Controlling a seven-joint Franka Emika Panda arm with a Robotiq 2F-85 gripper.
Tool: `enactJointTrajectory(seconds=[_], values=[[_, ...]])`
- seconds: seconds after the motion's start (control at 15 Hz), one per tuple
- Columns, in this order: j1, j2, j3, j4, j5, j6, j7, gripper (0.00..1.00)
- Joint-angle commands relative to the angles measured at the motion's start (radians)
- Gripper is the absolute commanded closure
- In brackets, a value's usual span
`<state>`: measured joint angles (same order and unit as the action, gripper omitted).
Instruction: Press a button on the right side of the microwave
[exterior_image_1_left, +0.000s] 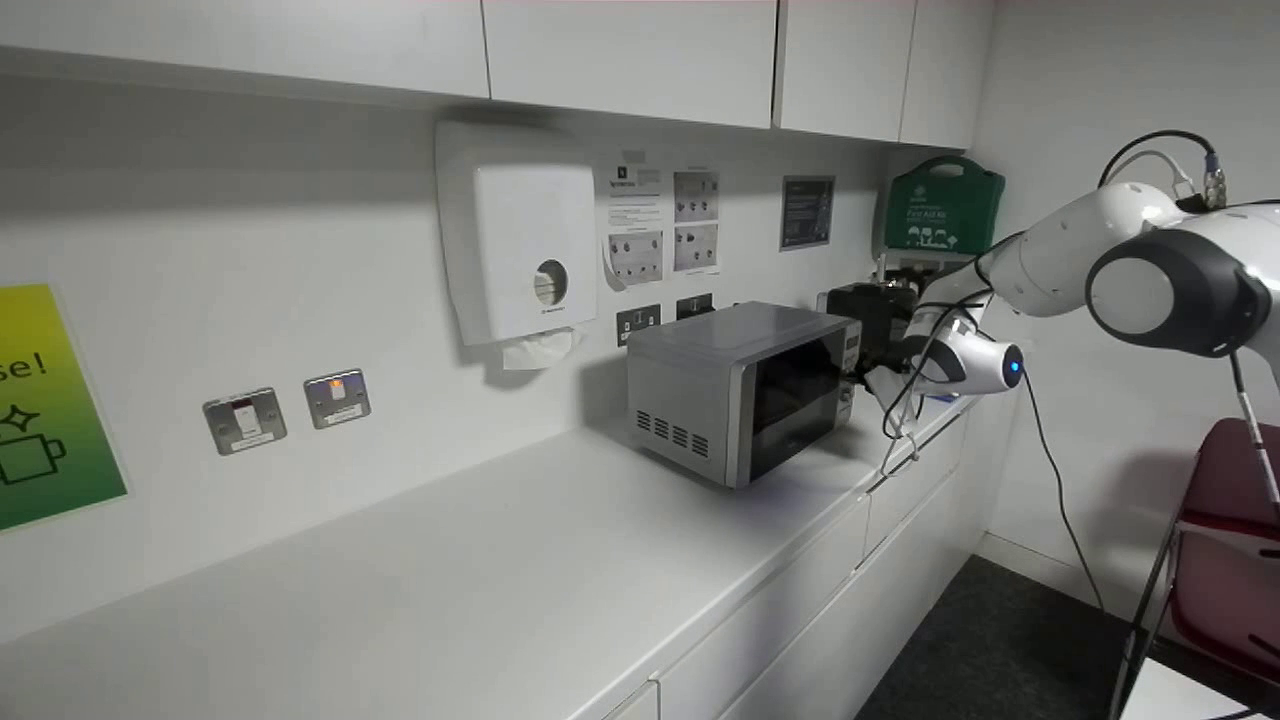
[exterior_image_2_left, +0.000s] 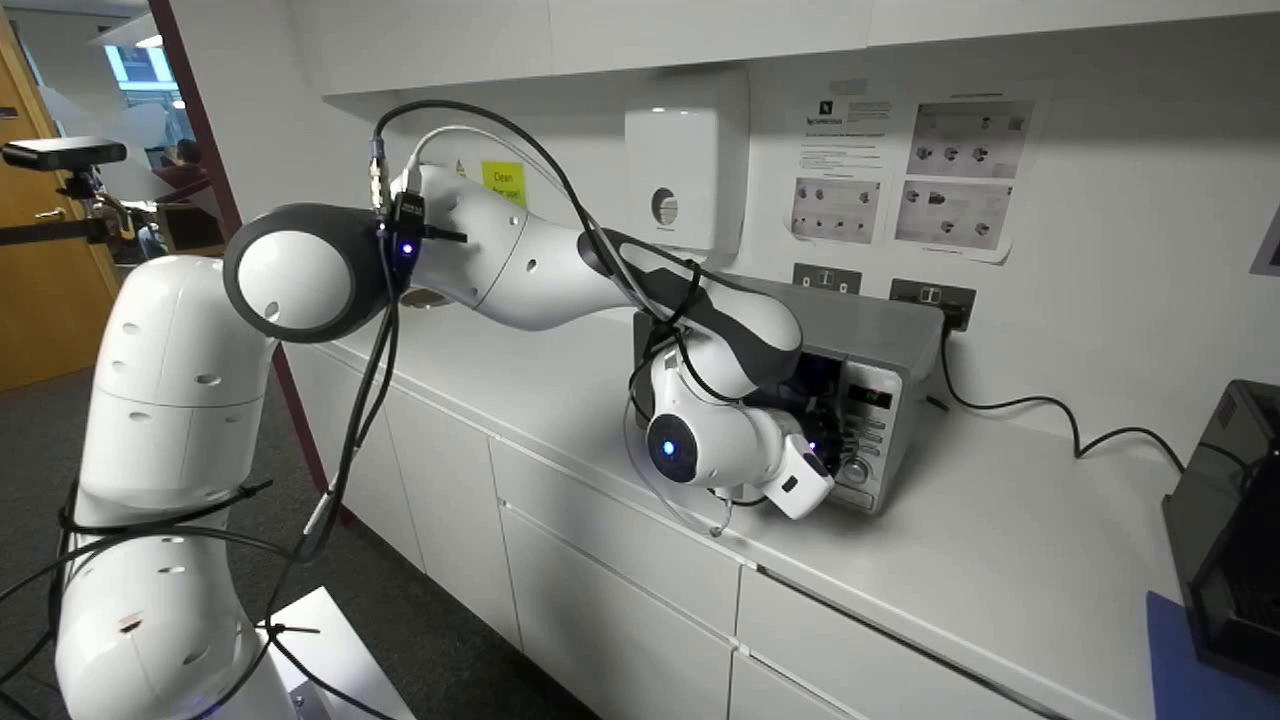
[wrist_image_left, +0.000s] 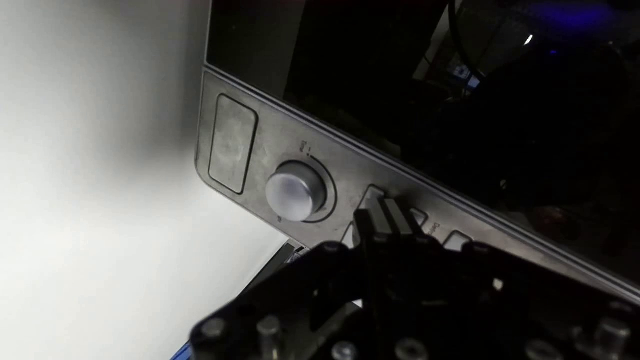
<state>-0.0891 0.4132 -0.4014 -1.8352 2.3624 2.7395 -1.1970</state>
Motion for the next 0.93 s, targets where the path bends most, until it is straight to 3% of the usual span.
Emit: enactJointTrajectory(seconds=[0.0,0.87], values=[[0.006,-0.035,-0.001,-0.024,0.010,-0.008,-0.013,1.00],[0.006,-0.065,-0.002,-0.049,0.007,-0.017,-0.014,1.00]])
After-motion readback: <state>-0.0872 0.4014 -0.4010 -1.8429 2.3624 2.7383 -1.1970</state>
